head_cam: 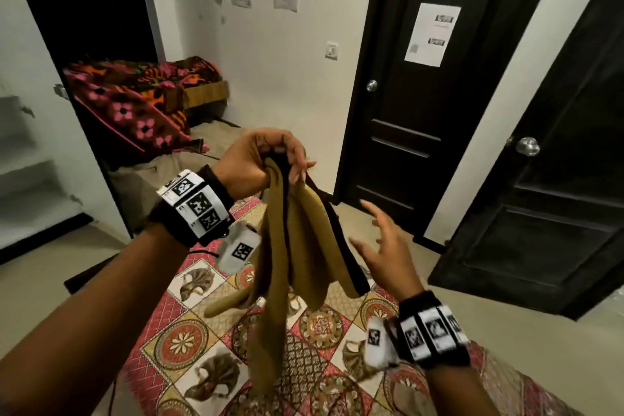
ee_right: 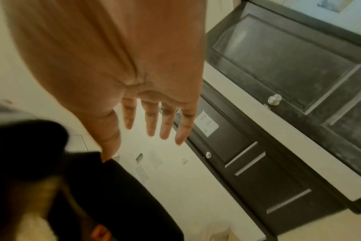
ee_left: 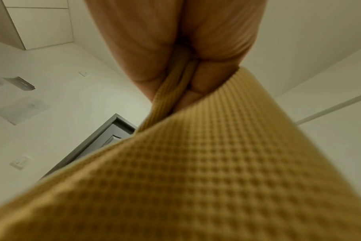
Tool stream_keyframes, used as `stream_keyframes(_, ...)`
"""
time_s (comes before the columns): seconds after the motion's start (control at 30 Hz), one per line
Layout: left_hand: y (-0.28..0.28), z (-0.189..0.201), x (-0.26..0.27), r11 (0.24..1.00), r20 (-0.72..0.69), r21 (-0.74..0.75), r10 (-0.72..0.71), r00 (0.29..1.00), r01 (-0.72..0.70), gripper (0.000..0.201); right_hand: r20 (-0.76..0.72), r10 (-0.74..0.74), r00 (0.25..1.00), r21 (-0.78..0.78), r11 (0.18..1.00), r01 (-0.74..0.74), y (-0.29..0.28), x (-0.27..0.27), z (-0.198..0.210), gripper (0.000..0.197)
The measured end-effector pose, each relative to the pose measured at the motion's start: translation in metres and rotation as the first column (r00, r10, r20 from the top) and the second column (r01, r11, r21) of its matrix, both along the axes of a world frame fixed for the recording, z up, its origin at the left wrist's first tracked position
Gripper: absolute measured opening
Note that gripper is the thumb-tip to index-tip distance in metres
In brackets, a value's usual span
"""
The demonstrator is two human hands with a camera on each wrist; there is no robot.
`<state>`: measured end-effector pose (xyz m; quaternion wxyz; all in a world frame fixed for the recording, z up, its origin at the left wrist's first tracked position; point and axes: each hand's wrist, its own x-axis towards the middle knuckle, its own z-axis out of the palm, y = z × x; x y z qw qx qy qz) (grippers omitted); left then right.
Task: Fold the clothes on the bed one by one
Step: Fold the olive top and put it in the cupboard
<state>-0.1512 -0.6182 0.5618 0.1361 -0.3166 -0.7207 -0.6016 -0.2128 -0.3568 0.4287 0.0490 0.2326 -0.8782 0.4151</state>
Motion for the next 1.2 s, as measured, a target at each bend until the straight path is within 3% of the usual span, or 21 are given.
stream_keyframes(0.07, -0.001, 0.0, 0.001, 0.999, -0.037, 0.018, 0.041, 0.998, -0.041, 0.033, 0.142, 0.146, 0.979, 0.024, 0.988, -0.151, -0.019, -0.01, -0.009, 0.075)
stream_keyframes(0.13, -0.006, -0.003, 0.003, 0.989, -0.067, 0.064, 0.136, 0.988, -0.132, 0.039, 0.311, 0.303, 0.901, -0.106, 0.953, -0.284, -0.046, -0.002, -0.022, 0.054)
stream_keyframes(0.2, -0.014, -0.01, 0.006, 0.974, -0.052, 0.104, 0.207, 0.977, -0.201, 0.033, 0.449, 0.348, 0.823, -0.367, 0.912, -0.185, -0.078, 0.023, -0.027, 0.009)
stream_keyframes(0.23, -0.018, -0.016, 0.008, 0.969, -0.042, 0.107, 0.228, 0.973, -0.223, 0.029, 0.462, 0.324, 0.826, -0.463, 0.882, -0.087, -0.093, 0.034, -0.025, 0.015)
stream_keyframes(0.3, -0.029, -0.029, 0.016, 0.956, 0.005, 0.122, 0.268, 0.963, -0.267, 0.028, 0.43, 0.269, 0.862, -0.529, 0.849, -0.001, -0.11, 0.041, -0.03, 0.024)
stream_keyframes(0.43, -0.086, -0.061, 0.044, 0.901, 0.239, 0.288, 0.26, 0.936, -0.324, 0.04, 0.242, 0.15, 0.958, -0.512, 0.859, -0.006, -0.116, 0.024, -0.028, 0.035)
stream_keyframes(0.47, -0.1, -0.07, 0.052, 0.91, 0.299, 0.224, 0.278, 0.913, -0.35, 0.039, 0.178, 0.141, 0.974, -0.493, 0.869, -0.035, -0.115, 0.02, -0.024, 0.039)
stream_keyframes(0.5, -0.112, -0.078, 0.057, 0.926, 0.31, 0.036, 0.347, 0.885, -0.376, 0.04, 0.113, 0.133, 0.985, -0.458, 0.886, -0.067, -0.117, 0.018, -0.019, 0.04)
stream_keyframes(0.53, -0.122, -0.087, 0.06, 0.878, 0.239, -0.287, 0.452, 0.859, -0.382, 0.041, 0.059, 0.13, 0.99, -0.412, 0.906, -0.095, -0.122, 0.015, -0.017, 0.038)
stream_keyframes(0.57, -0.128, -0.1, 0.059, 0.697, 0.115, -0.629, 0.523, 0.845, -0.345, 0.039, 0.016, 0.136, 0.991, -0.367, 0.922, -0.121, -0.126, 0.014, -0.013, 0.034)
stream_keyframes(0.6, -0.132, -0.109, 0.057, 0.429, 0.002, -0.862, 0.534, 0.845, -0.27, 0.036, -0.016, 0.138, 0.99, -0.325, 0.936, -0.136, -0.132, 0.012, -0.011, 0.03)
stream_keyframes(0.63, -0.134, -0.119, 0.055, 0.208, -0.072, -0.954, 0.536, 0.841, -0.214, 0.033, -0.047, 0.142, 0.989, -0.293, 0.944, -0.15, -0.137, 0.013, -0.01, 0.029)
stream_keyframes(0.67, -0.136, -0.126, 0.053, 0.115, -0.106, -0.973, 0.543, 0.833, -0.199, 0.032, -0.055, 0.125, 0.991, -0.277, 0.951, -0.135, -0.143, 0.014, -0.01, 0.03)
stream_keyframes(0.7, -0.14, -0.132, 0.05, 0.149, -0.104, -0.964, 0.559, 0.823, -0.223, 0.033, -0.048, 0.094, 0.994, -0.288, 0.952, -0.104, -0.151, 0.013, -0.011, 0.031)
stream_keyframes(0.8, -0.146, -0.155, 0.033, 0.529, -0.078, -0.725, 0.573, 0.816, -0.441, 0.06, -0.004, -0.014, 1.0, -0.337, 0.942, 0.012, -0.171, 0.005, -0.012, 0.032)
stream_keyframes(0.83, -0.147, -0.161, 0.023, 0.584, -0.078, -0.659, 0.574, 0.815, -0.474, 0.076, 0.013, -0.039, 0.999, -0.34, 0.939, 0.041, -0.178, -0.001, -0.012, 0.03)
stream_keyframes(0.9, -0.149, -0.171, -0.008, 0.572, -0.119, -0.666, 0.552, 0.825, -0.478, 0.085, 0.063, -0.075, 0.995, -0.325, 0.941, 0.091, -0.192, -0.014, -0.01, 0.024)
stream_keyframes(0.97, -0.149, -0.18, -0.044, 0.573, -0.122, -0.699, 0.493, 0.861, -0.427, 0.058, 0.114, -0.082, 0.99, -0.289, 0.951, 0.112, -0.198, -0.025, -0.007, 0.018)
stream_keyframes(1.07, -0.151, -0.182, -0.08, 0.757, 0.079, -0.623, 0.311, 0.947, -0.197, 0.035, 0.192, -0.113, 0.975, -0.241, 0.957, 0.159, -0.186, -0.036, -0.006, 0.015)
stream_keyframes(1.13, -0.151, -0.171, -0.086, 0.832, 0.139, -0.532, 0.272, 0.952, -0.16, 0.041, 0.195, -0.235, 0.952, -0.197, 0.942, 0.273, -0.167, -0.034, -0.006, 0.012)
stream_keyframes(1.2, -0.144, -0.16, -0.087, 0.884, 0.102, -0.439, 0.225, 0.969, -0.159, 0.048, 0.183, -0.326, 0.927, -0.172, 0.918, 0.357, -0.146, -0.023, -0.005, 0.021)
